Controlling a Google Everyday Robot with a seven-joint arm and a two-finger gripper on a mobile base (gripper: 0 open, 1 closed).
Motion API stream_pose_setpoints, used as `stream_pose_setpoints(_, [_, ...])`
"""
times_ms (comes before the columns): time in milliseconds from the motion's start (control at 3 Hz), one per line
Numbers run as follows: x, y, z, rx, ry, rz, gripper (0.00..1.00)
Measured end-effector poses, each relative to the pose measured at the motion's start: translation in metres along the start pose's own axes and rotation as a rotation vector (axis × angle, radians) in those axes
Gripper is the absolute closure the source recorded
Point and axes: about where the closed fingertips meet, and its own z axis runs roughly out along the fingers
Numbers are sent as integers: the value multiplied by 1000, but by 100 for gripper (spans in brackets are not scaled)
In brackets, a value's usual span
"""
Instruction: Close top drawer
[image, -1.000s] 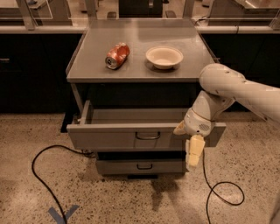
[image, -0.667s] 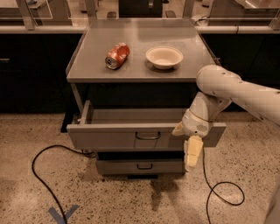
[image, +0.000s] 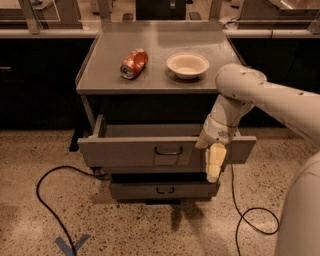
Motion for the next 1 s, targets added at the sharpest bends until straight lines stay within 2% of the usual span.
stream_pose_setpoints(333, [1,-28,-42,95,-18,28,0])
stream_pose_setpoints(667, [7,-44,-65,138,-96,36,0])
stream_pose_setpoints(1000, [4,-46,-69,148,-105,33,0])
